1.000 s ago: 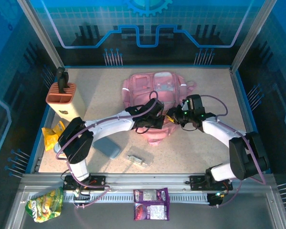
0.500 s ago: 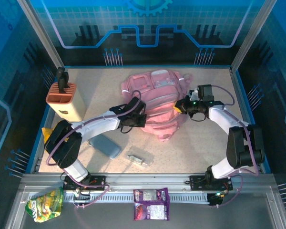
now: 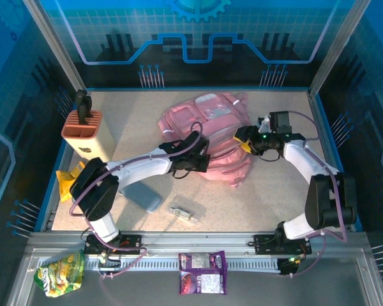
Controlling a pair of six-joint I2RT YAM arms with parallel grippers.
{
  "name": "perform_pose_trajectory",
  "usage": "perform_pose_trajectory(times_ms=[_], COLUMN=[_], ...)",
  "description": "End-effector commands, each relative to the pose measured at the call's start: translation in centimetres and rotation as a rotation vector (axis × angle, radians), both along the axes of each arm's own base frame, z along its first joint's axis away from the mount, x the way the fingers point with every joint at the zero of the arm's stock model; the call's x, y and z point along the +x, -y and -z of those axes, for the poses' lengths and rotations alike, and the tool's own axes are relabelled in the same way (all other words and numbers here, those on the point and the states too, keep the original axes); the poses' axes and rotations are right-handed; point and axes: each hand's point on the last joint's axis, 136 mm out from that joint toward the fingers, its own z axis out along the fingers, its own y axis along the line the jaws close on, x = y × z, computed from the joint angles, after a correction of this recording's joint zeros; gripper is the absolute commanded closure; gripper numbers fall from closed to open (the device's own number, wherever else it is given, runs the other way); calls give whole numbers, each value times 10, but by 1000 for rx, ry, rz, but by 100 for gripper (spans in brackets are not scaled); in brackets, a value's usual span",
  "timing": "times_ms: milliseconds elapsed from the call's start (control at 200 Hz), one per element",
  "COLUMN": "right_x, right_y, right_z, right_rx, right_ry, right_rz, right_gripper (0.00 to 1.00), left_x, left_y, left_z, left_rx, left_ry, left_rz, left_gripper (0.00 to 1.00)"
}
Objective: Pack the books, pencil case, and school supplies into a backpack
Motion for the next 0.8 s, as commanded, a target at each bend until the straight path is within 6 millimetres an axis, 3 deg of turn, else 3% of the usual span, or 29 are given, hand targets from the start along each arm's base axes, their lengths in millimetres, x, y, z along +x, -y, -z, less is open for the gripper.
perform_pose_trajectory(times_ms=[0, 205, 475, 575, 685, 795], right_x=[-29, -51, -27, -20, -16, -11], right_y=[-4, -15, -35, -36, -29, -27], right_z=[1, 23, 31, 32, 32, 26], right_rx=[-14, -7, -20, -32, -53, -27], right_ry=[-31, -76, -68, -48, -42, -17], right_rz=[3, 77, 99, 103, 113, 100], right_gripper=[35, 35, 45, 56, 75, 91], left_x=[1, -4, -11, -14, -15, -11], left_y=[42, 66, 67, 66, 61, 43], left_z=[-27, -29, -25, -24, -21, -16], left_rx=[-108, -134, -126, -114, -73, 40], left_ry=[30, 27, 15, 14, 25, 66], left_rz=[40, 62, 76, 96, 129, 142], left_gripper=[100, 100, 100, 100, 100, 100])
